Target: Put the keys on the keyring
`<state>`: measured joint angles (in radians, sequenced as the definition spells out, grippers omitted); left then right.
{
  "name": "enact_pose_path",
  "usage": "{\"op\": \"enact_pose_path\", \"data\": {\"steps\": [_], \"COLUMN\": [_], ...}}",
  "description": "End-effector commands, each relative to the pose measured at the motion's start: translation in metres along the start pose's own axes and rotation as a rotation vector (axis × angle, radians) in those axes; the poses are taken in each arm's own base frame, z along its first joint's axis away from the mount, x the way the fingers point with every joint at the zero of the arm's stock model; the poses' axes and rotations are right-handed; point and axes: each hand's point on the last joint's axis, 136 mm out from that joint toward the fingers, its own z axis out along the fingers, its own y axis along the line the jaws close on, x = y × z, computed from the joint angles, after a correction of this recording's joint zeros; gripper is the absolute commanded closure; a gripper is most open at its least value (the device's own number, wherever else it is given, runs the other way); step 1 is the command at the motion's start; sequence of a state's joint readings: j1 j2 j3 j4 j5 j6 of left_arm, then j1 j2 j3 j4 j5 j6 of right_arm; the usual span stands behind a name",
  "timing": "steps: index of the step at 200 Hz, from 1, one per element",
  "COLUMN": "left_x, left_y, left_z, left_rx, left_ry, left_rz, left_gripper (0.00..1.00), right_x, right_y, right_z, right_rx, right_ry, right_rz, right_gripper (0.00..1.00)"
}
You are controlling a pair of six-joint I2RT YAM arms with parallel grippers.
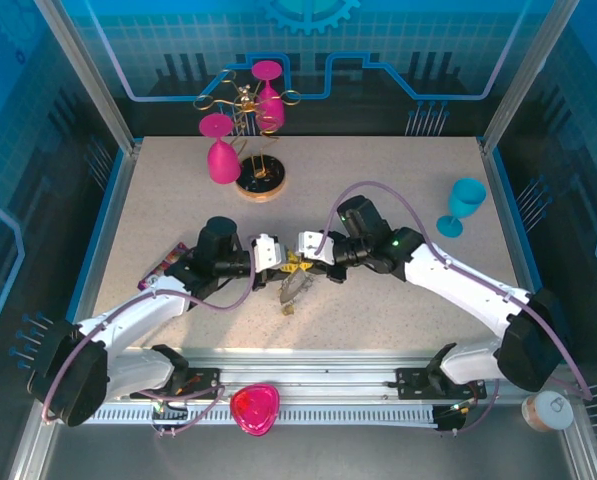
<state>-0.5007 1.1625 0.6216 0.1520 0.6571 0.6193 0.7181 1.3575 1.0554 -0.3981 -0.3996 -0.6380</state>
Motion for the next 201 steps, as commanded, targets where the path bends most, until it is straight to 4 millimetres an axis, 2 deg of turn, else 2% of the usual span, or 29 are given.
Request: {"op": "enact_pose_path", "data": {"steps": [1,27,72,91,106,123,159,169,174,201], "left_x": [-0.008,-0.007,-0.013,-0.017,-0.020,-0.020,-0.020,-0.020,-0.020,-0.022], "left_y": [-0.004,-0.006,-0.008,-0.010,-0.009,-0.008,-0.008,-0.008,-0.008,-0.009], "left_z": [0.002,0.000,-0.003,-0.004,-0.004,-0.004,-0.003,-0.003,-0.003,-0.003], "left_rx": [0.044,0.041,0.024,0.025,0.016,0.009,0.007,0.008,0.007,0.012], "left_ry": [-0.006,-0.006,-0.067,-0.095,-0.110,-0.119,-0.134,-0.138,-0.139,-0.150], "left_rz": [0.026,0.041,0.065,0.067,0.061,0.052,0.035,0.031,0.030,0.023], "left_gripper": [0.99,1.00,1.00,1.00,1.00,1.00,1.00,1.00,1.00,1.00], "right_x": [-0.013,-0.008,0.043,0.054,0.051,0.040,0.021,0.014,0.022,0.017], "right_y": [0.004,0.002,0.004,0.008,0.010,0.007,-0.004,-0.008,-0.003,-0.003], "right_z": [-0.001,-0.006,-0.007,0.000,0.003,0.002,-0.011,-0.015,-0.011,-0.013], "right_rx": [-0.032,0.002,0.043,0.026,0.016,0.028,0.104,0.121,0.109,0.109], "right_ry": [-0.008,0.000,0.124,0.144,0.123,0.065,-0.045,-0.072,-0.063,-0.097], "right_rz": [-0.023,-0.006,0.096,0.139,0.159,0.160,0.130,0.116,0.124,0.109], "right_gripper": [1.00,1.00,1.00,1.00,0.99,0.86,0.75,0.73,0.72,0.71]}}
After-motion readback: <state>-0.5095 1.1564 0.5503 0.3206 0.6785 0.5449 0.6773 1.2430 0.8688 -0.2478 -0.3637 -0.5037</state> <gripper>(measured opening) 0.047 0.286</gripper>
